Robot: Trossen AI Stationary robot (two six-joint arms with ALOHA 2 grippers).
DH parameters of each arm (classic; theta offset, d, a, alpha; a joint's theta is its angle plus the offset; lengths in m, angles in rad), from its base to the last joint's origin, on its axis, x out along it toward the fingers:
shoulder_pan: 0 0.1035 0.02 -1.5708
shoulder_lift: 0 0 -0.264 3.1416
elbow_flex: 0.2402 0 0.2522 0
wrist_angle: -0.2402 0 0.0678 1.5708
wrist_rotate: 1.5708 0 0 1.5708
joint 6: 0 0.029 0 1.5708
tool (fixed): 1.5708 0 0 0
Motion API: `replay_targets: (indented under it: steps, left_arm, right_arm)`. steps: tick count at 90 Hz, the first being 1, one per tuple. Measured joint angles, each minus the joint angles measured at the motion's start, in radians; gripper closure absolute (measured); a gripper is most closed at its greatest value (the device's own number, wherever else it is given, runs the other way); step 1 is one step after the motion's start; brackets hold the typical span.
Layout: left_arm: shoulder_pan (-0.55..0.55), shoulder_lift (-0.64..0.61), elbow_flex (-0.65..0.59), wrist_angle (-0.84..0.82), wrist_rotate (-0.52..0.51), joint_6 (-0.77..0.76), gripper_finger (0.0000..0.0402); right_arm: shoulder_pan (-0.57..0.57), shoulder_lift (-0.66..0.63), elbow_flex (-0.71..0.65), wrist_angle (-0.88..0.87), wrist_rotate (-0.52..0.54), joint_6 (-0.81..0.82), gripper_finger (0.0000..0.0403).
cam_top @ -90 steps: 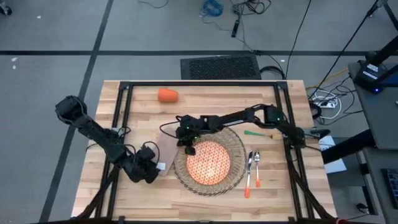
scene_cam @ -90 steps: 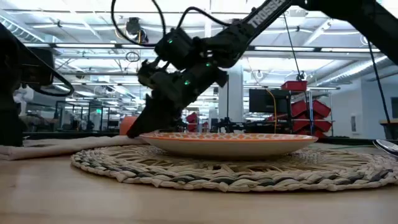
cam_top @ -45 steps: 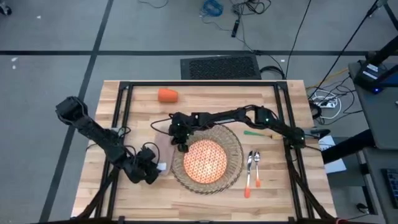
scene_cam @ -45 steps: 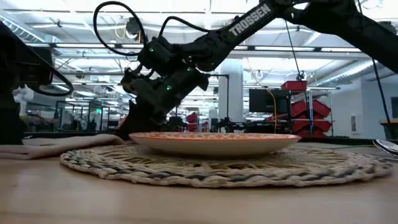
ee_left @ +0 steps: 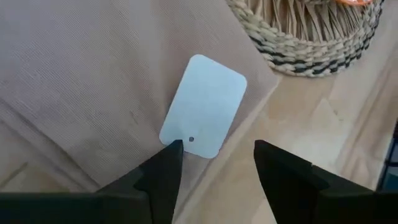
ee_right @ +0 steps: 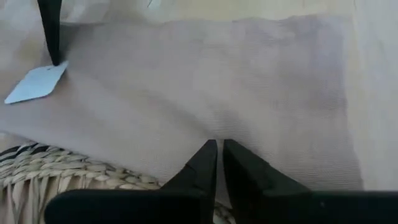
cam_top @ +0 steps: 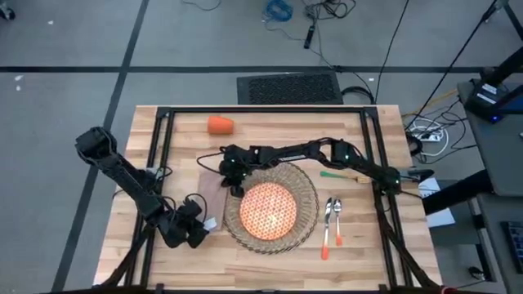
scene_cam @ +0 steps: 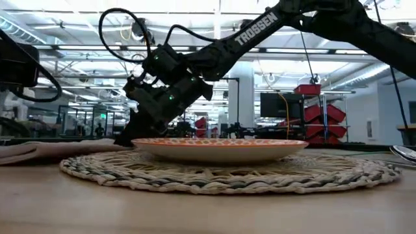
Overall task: Set table place
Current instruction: Put the white napkin on the table to the left of the brown mat
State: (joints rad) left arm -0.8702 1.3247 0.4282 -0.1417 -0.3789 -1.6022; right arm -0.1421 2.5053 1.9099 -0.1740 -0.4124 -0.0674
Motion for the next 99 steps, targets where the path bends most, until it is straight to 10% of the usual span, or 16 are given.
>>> replay_targets:
  steps: [71, 99]
  left_arm:
    - [-0.001, -0.002, 0.113, -0.133, -0.060, 0.098, 0.0215]
    - [0.004, -0.002, 0.112, -0.253, -0.073, 0.089, 0.0215]
  right_arm:
    - [0.052, -0.078, -0.003, 0.024, -0.084, -0.034, 0.0385]
    - [0.004, -0.136, -0.003, -0.393, 0.141, -0.129, 0.0385]
